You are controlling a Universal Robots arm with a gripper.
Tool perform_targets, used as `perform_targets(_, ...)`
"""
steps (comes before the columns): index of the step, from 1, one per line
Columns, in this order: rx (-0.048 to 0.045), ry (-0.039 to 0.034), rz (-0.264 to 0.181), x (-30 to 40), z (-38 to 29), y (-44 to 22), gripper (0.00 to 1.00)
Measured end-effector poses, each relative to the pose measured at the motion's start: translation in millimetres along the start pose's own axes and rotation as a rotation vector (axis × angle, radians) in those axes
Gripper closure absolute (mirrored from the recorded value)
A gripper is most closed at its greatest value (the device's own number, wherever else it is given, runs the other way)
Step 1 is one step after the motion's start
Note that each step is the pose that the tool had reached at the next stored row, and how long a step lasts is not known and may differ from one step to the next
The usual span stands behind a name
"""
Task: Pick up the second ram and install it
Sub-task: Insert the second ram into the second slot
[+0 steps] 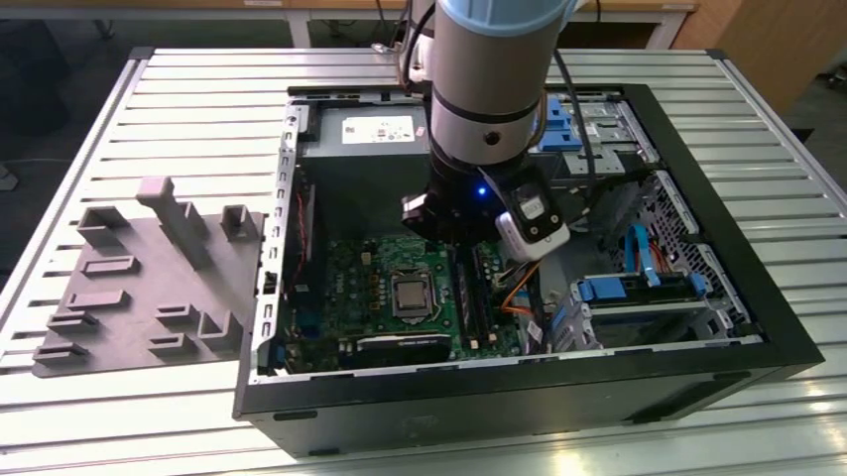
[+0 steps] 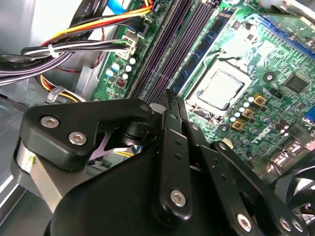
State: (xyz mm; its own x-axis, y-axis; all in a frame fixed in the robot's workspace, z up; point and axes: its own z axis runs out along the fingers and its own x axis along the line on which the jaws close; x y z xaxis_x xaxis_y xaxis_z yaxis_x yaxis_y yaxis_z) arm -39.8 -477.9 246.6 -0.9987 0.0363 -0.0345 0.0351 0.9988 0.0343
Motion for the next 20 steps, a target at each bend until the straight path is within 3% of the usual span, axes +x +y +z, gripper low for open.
perform_targets(14,-0.0002,-0.0001,0.0,-0.2,6.0,-0.2,0.89)
perform_targets(20,0.0024,0.0001,-0.003,-3.7,7.2,-0.1,0.89)
